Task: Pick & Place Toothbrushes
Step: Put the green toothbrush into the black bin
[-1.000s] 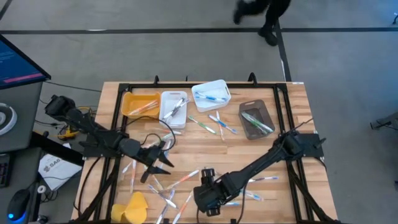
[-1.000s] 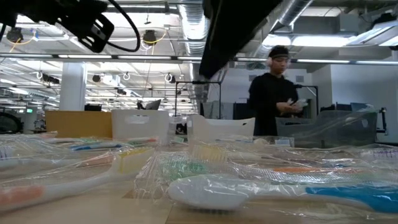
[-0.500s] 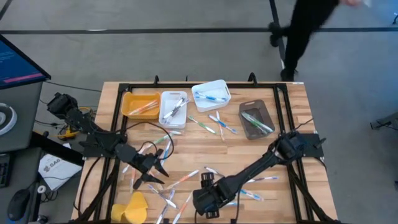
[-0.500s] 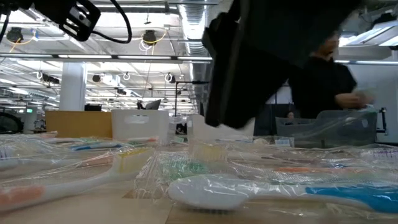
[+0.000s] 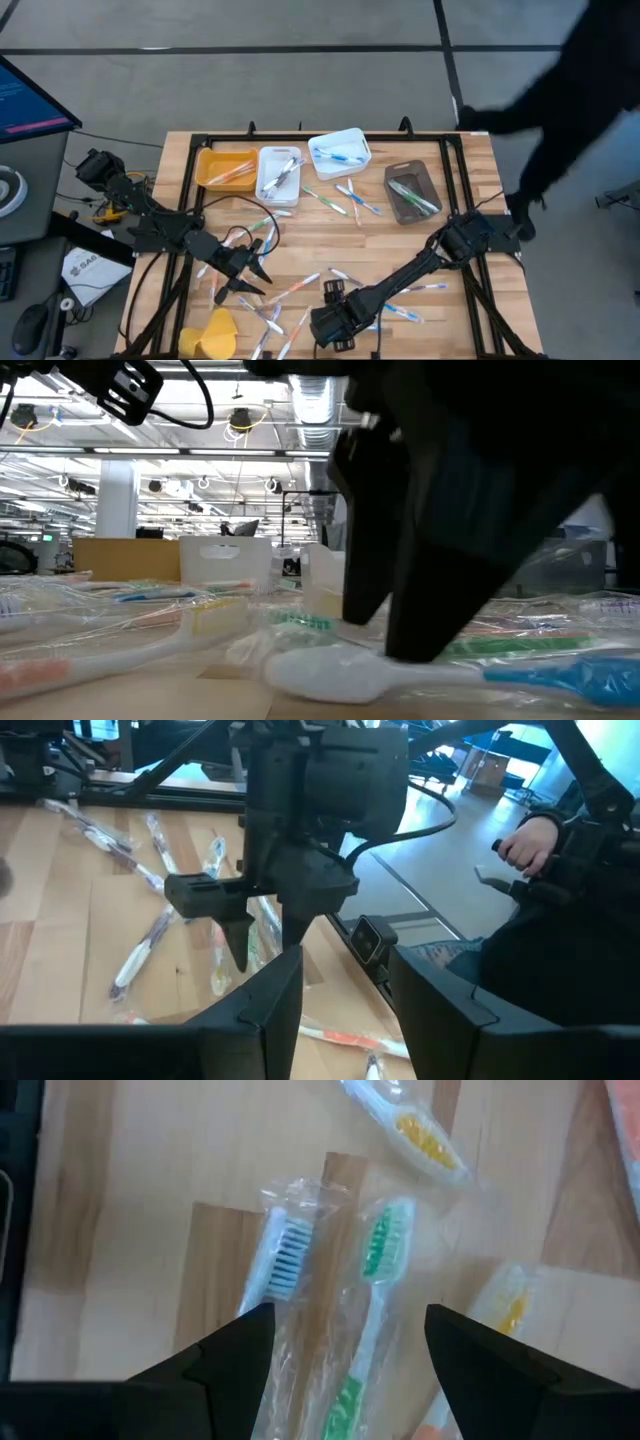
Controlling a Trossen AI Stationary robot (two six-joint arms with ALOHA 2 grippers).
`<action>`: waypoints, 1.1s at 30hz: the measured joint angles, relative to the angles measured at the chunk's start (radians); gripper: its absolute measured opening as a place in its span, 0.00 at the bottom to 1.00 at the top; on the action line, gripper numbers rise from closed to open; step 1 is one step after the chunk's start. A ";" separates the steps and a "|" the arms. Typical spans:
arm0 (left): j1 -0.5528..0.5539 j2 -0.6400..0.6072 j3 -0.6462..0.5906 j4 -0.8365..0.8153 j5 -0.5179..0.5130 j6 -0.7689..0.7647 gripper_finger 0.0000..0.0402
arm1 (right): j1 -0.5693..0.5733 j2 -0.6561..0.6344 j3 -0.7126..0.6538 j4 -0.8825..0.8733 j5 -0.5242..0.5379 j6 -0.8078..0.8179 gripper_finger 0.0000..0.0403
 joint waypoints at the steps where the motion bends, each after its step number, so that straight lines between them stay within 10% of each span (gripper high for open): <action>1: 0.000 0.000 0.000 0.000 0.000 0.000 0.36 | -0.003 0.002 -0.001 -0.005 -0.002 -0.005 0.63; 14: 0.000 0.000 0.000 -0.001 0.000 -0.041 0.36 | -0.025 0.008 -0.001 -0.022 -0.001 -0.020 0.57; 33: 0.000 0.000 -0.076 0.049 -0.035 -0.095 0.36 | -0.030 0.008 -0.001 -0.032 0.001 -0.021 0.02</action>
